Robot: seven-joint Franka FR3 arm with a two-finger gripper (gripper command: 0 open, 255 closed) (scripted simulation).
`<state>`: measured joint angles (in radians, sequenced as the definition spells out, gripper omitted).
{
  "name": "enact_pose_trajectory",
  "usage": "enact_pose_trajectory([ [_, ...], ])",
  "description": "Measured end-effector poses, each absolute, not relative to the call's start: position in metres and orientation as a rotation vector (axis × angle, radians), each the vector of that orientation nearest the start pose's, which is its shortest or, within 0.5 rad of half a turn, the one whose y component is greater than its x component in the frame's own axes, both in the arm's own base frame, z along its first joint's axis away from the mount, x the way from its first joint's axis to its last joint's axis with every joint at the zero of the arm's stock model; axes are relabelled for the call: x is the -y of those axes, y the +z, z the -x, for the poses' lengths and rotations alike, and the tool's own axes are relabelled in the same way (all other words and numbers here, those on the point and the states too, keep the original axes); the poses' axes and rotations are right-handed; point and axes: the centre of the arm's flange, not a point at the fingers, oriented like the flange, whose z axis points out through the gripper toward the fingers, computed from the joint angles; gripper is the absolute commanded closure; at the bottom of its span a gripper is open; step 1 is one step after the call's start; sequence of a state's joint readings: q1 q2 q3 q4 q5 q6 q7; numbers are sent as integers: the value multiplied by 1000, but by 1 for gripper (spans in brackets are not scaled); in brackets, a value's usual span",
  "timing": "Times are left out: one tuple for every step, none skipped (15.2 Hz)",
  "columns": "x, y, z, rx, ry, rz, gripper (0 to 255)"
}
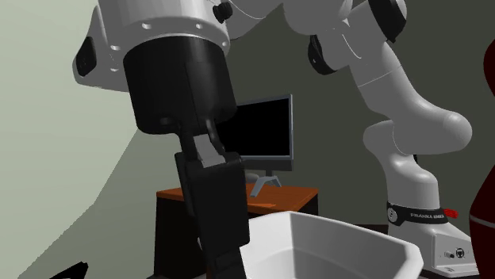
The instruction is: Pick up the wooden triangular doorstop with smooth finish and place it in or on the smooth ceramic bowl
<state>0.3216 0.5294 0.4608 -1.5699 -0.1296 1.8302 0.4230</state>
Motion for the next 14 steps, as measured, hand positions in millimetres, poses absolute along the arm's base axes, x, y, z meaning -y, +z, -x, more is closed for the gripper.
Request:
enact_pose_trajectory([
  [-429, 349, -503, 588, 376, 3093, 255],
  [-428, 354, -503, 588, 376, 3093, 255],
  [-429, 359, -503, 588, 376, 3093, 255],
  [-429, 365, -503, 588, 376, 3093, 255],
  [-428, 370, -502, 588, 376, 3093, 255],
  [-429, 374, -502, 588, 376, 3093, 255],
  [-428, 380, -503, 588, 376, 3093, 255],
  [-429, 385, -503, 588, 376, 3093, 255],
  [-429, 391, -503, 588, 375, 3093, 255],
  [-429, 396, -504, 588, 375, 3093, 255],
  [-429, 401, -503, 588, 376, 3093, 255],
  [-429, 406, -502, 588, 376, 3093, 255],
  [-428, 411, -502, 588, 376, 3093, 255],
  [-429, 415, -502, 588, 375, 3093, 255],
])
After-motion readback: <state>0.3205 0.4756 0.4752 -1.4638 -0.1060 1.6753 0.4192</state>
